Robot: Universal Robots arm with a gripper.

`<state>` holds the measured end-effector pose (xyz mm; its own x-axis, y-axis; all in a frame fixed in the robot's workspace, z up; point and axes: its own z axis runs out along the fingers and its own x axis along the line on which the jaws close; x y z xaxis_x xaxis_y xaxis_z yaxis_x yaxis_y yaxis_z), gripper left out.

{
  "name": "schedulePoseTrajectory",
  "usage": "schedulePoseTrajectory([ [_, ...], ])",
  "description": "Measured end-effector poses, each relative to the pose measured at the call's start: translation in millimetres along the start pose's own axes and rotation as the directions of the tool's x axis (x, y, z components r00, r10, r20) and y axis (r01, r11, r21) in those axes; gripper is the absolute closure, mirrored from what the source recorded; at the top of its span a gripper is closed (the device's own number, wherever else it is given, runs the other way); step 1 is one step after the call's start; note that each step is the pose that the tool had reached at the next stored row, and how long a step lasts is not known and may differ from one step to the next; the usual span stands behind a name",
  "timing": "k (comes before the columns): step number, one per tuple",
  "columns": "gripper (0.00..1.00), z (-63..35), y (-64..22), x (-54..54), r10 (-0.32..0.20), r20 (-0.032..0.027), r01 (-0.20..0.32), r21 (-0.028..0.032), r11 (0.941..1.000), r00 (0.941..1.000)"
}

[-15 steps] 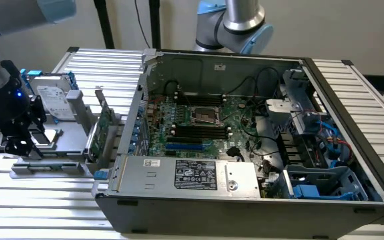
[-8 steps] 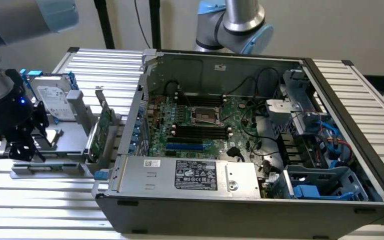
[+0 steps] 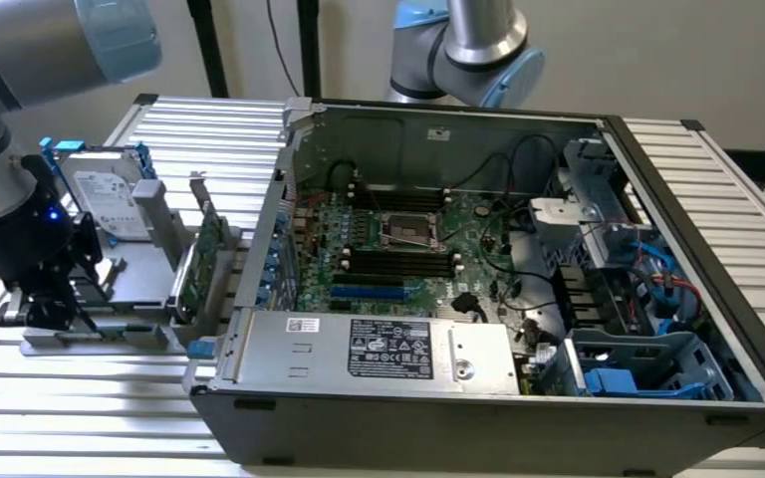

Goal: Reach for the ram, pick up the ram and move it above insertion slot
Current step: 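Pick up the ram and move it above insertion slot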

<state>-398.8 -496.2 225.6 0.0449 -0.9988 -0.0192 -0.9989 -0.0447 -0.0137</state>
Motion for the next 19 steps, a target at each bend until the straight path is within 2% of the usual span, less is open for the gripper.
schedulePoseTrajectory([
  [12, 0.58, 21.4, 0.5, 2.6, 0.000, 0.0000, 0.000, -0.0011, 1.0000, 1.0000],
  [19, 0.60, 25.7, 0.5, 2.8, 0.000, 0.0002, 0.000, -0.0028, 1.0000, 1.0000],
])
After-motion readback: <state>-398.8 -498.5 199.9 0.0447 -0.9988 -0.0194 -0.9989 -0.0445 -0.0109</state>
